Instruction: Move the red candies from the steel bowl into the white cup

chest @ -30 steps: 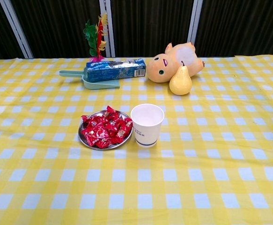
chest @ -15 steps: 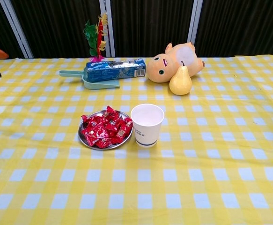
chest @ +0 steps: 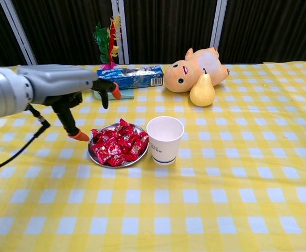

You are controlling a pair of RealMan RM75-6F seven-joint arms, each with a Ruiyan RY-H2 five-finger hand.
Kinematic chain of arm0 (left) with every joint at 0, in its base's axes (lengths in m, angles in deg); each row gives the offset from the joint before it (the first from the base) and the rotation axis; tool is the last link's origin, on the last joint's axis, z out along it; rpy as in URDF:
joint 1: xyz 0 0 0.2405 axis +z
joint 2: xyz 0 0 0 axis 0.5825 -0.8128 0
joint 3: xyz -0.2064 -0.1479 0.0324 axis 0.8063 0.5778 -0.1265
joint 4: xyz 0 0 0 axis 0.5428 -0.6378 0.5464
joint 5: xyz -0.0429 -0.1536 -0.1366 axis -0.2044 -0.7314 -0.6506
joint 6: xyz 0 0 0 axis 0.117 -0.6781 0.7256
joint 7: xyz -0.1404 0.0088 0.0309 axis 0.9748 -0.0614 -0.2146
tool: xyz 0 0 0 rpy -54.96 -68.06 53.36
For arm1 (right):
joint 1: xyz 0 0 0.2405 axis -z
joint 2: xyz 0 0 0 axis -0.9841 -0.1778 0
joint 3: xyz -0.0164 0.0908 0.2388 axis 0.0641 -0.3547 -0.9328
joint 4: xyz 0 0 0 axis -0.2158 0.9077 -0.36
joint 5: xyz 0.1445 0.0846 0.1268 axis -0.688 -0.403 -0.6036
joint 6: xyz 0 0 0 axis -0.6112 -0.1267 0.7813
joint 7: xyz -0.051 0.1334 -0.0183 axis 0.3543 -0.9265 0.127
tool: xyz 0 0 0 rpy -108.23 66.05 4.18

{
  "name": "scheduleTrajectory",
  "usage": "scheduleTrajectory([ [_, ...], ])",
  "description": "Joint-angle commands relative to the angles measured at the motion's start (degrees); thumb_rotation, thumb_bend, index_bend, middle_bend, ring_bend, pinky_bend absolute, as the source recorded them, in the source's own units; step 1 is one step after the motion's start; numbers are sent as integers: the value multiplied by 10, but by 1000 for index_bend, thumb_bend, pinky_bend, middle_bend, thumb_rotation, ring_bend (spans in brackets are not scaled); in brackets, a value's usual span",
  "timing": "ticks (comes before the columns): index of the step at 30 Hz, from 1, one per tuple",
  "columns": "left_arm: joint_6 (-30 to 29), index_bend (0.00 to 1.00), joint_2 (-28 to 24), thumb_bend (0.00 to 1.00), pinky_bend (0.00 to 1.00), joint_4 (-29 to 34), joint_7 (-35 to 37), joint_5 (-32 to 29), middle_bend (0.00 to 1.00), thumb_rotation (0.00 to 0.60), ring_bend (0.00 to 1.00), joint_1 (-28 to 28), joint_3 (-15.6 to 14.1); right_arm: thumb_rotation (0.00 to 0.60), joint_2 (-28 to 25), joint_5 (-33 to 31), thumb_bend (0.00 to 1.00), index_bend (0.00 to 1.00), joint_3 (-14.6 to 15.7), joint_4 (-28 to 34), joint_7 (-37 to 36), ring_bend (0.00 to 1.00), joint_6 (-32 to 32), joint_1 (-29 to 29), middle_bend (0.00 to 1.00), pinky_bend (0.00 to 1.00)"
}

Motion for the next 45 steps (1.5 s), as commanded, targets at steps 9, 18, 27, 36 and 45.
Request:
scheduleTrajectory([
  [9, -1, 154, 71, 244, 938, -55, -98, -158, 184, 600, 892, -112, -16, 600, -3, -6, 419, 0, -2, 5, -13, 0, -3, -1, 0, 122],
  [18, -16, 177, 83, 244, 938, -77, -97, -183, 198, 600, 892, -138, -36, 600, -2, -6, 419, 0, -2, 5, -19, 0, -1, -1, 0, 122],
  [27, -22, 228, 92, 244, 938, -102, -90, -189, 243, 600, 892, -152, -52, 600, 0, -7, 418, 0, -5, 6, -23, 0, 4, 0, 0, 122],
  [36, -24, 326, 119, 277, 938, -141, -82, -198, 341, 600, 892, -159, -65, 600, 0, -9, 419, 0, -6, 6, -29, 0, 4, 0, 0, 122],
  [45, -36, 530, 148, 373, 949, -184, -59, -158, 602, 600, 903, -154, -75, 600, 1, -12, 419, 0, -8, 6, -32, 0, 4, 0, 0, 122],
])
